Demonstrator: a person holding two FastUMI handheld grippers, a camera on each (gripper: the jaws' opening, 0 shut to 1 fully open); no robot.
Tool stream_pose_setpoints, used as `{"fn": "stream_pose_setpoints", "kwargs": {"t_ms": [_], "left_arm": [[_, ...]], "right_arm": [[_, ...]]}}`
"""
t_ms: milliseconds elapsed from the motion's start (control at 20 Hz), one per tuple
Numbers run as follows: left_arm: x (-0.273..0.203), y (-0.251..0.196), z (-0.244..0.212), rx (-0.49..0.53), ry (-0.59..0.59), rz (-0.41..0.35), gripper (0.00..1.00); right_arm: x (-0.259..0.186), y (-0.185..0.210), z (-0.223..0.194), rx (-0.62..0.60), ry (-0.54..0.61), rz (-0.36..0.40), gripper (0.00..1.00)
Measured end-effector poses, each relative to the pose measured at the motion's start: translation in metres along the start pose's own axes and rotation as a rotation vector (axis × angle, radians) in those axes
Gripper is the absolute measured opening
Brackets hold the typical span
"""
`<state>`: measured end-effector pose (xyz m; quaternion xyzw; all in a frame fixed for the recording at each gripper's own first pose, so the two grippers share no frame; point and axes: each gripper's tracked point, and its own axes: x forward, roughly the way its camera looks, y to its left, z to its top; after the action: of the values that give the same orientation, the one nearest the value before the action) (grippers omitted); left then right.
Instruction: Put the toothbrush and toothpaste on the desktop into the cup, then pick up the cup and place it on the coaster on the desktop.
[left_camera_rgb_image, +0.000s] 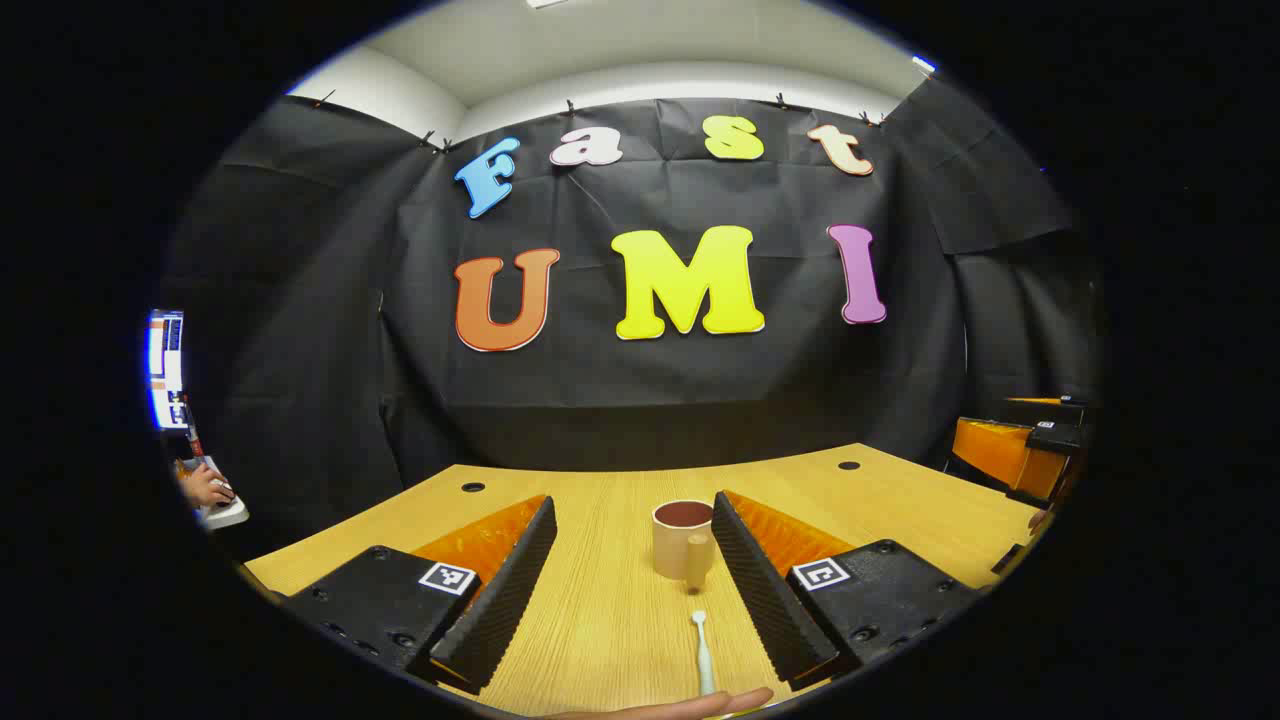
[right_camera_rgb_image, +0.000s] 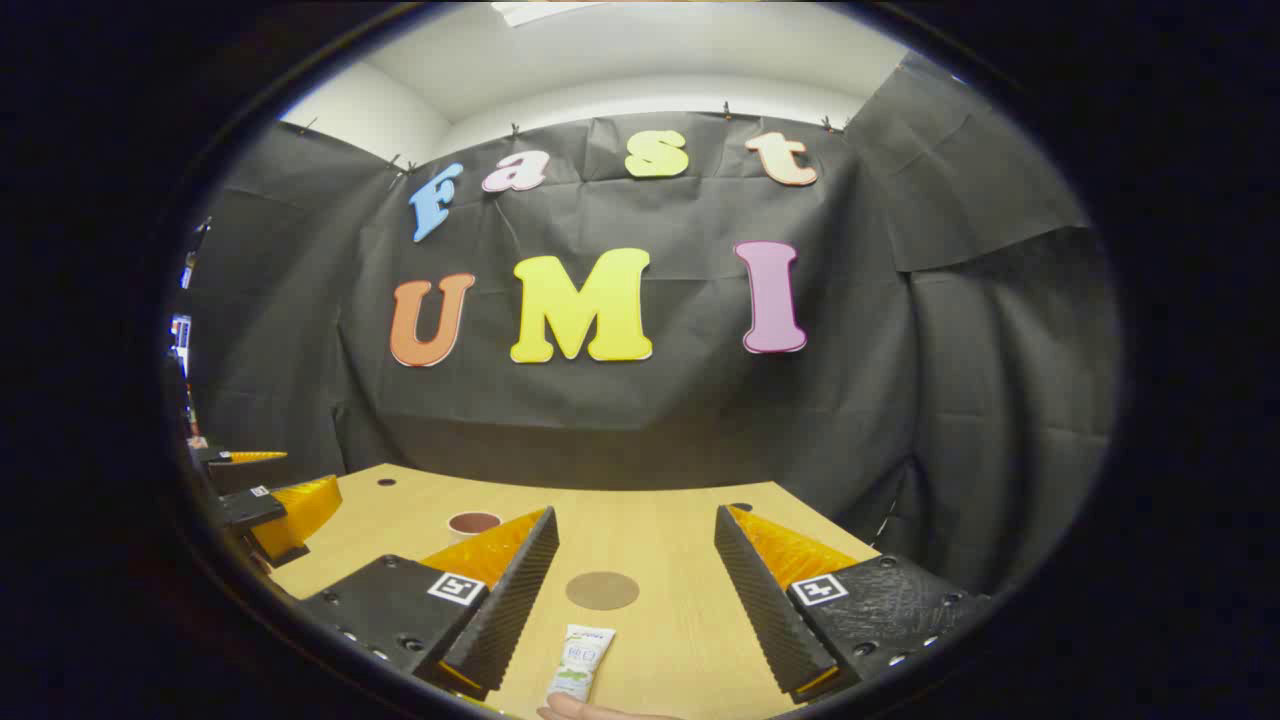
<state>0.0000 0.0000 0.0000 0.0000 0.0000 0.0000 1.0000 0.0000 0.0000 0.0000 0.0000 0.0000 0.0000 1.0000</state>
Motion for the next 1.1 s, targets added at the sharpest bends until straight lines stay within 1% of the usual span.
{"fn": "stream_pose_setpoints", "kwargs": {"t_ms": [250, 400, 450, 500, 750, 850, 900, 950, 1000, 1100], "left_arm": [[0.002, 0.000, 0.001, 0.018, 0.010, 0.011, 0.99], [0.003, -0.003, -0.005, -0.004, 0.032, 0.009, 0.99], [0.004, -0.003, -0.007, -0.011, 0.039, 0.008, 0.99], [0.005, -0.004, -0.010, -0.017, 0.048, 0.003, 0.99], [0.006, -0.007, -0.022, -0.042, 0.092, -0.016, 0.99], [0.007, -0.016, -0.033, -0.070, 0.130, -0.045, 0.99], [0.007, -0.023, -0.042, -0.091, 0.162, -0.063, 0.99], [0.006, -0.031, -0.050, -0.112, 0.194, -0.088, 1.00], [0.005, -0.035, -0.061, -0.130, 0.227, -0.107, 0.99], [0.006, -0.038, -0.081, -0.137, 0.288, -0.108, 0.99]], "right_arm": [[-0.001, 0.001, 0.004, 0.005, -0.005, 0.011, 0.95], [-0.002, -0.001, 0.002, 0.000, -0.003, 0.007, 0.95], [-0.001, -0.002, 0.003, 0.001, -0.004, 0.005, 0.97], [0.000, -0.002, 0.001, 0.003, -0.001, 0.005, 0.95], [0.000, 0.003, -0.005, 0.009, 0.019, 0.017, 0.95], [0.001, 0.003, -0.008, -0.005, 0.022, 0.016, 0.95], [0.001, 0.003, -0.010, -0.011, 0.022, 0.016, 0.97], [0.002, 0.004, -0.011, -0.013, 0.025, 0.017, 0.97], [0.003, 0.005, -0.016, -0.015, 0.030, 0.019, 0.97], [0.004, 0.007, -0.025, -0.016, 0.052, 0.023, 0.97]]}}
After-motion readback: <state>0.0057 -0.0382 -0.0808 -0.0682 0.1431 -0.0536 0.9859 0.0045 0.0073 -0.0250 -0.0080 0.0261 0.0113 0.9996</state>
